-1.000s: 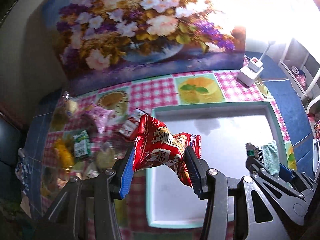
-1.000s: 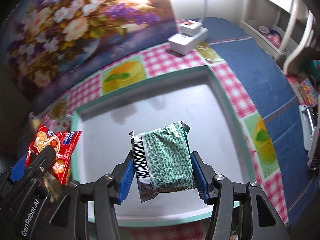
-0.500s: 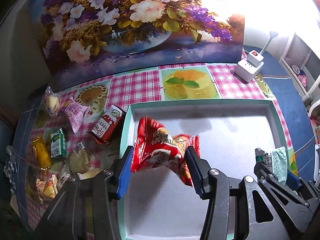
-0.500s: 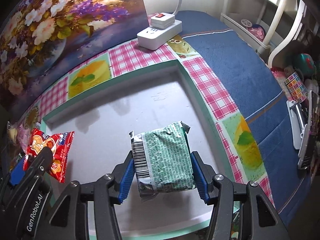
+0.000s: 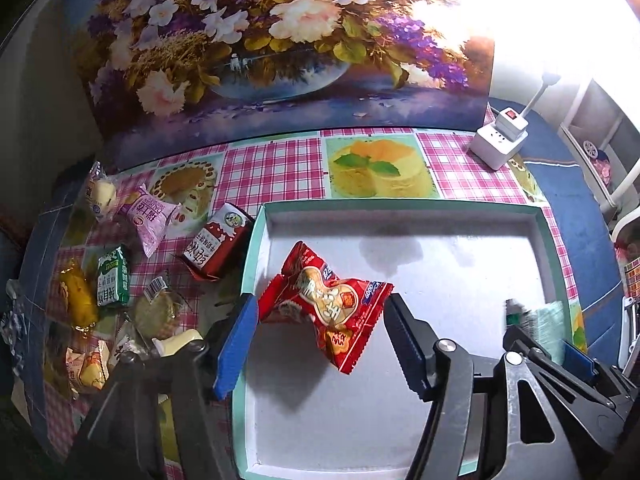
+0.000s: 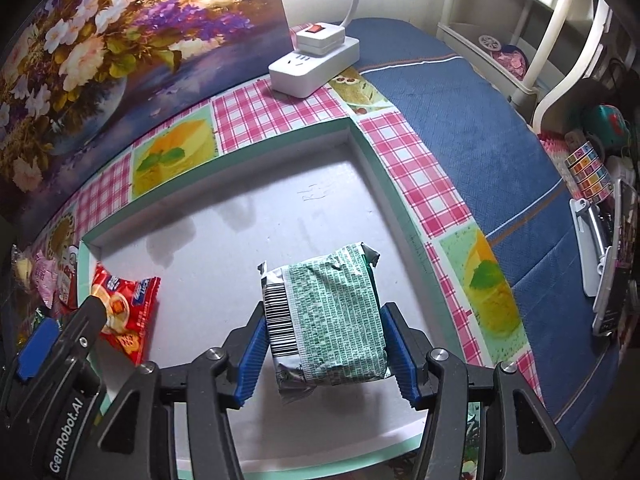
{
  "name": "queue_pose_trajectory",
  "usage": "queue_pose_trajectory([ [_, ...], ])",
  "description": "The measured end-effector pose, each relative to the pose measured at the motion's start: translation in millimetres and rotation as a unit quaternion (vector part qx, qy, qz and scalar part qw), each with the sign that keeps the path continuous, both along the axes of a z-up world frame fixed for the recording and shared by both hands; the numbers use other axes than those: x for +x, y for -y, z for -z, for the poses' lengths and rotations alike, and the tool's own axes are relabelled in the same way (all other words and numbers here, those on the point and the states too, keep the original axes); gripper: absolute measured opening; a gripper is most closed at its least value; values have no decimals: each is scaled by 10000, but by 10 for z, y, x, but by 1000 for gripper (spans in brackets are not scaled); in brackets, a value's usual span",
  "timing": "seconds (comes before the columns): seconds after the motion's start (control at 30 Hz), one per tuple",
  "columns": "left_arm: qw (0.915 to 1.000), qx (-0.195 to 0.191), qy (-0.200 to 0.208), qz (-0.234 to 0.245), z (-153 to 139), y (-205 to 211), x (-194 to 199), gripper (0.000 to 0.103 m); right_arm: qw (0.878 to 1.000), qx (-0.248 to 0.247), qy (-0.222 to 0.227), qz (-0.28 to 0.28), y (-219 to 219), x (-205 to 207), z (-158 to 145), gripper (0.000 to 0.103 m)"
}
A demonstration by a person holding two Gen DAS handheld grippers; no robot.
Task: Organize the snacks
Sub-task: 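Carry both packs over the white tray and open both tools to drop them, then move both tools back over the snack pile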
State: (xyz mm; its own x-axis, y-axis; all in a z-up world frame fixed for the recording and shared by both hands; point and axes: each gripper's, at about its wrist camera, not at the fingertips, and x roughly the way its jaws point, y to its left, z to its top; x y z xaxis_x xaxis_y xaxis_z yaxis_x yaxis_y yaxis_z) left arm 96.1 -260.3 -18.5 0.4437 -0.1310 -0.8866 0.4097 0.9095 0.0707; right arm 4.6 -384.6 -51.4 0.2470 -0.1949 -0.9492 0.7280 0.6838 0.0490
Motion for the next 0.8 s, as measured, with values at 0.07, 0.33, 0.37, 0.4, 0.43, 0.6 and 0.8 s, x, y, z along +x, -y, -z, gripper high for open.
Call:
queue_pose_trajectory([
  [0.07, 10000, -3, -7, -28, -1, -23, 6, 67, 10000, -10, 15, -25, -5, 6, -5, 72],
  [0.33, 9996, -80, 216, -172, -57, -201, 15, 85, 9997, -154, 99, -169, -34, 25, -87, 96],
  [0.37, 9995, -98, 230, -205, -66, -225, 22, 85, 9996, -152, 118, -182, -30, 26, -95, 98],
  [0.4, 9993, -115, 258, -261, -82, -265, 31, 85, 9996, -147, 134, -175, -28, 23, -102, 103],
  [0.43, 9991, -117, 288, -282, -90, -294, 35, 86, 9996, -146, 168, -172, -27, 18, -109, 103],
  [0.6, 9983, -125, 471, -312, -149, -418, 34, 100, 9991, -126, 320, -250, -68, 32, -154, 103],
  [0.8, 9964, -252, 682, -434, -295, -610, 52, 100, 9964, -248, 633, -513, -184, 75, -237, 103],
])
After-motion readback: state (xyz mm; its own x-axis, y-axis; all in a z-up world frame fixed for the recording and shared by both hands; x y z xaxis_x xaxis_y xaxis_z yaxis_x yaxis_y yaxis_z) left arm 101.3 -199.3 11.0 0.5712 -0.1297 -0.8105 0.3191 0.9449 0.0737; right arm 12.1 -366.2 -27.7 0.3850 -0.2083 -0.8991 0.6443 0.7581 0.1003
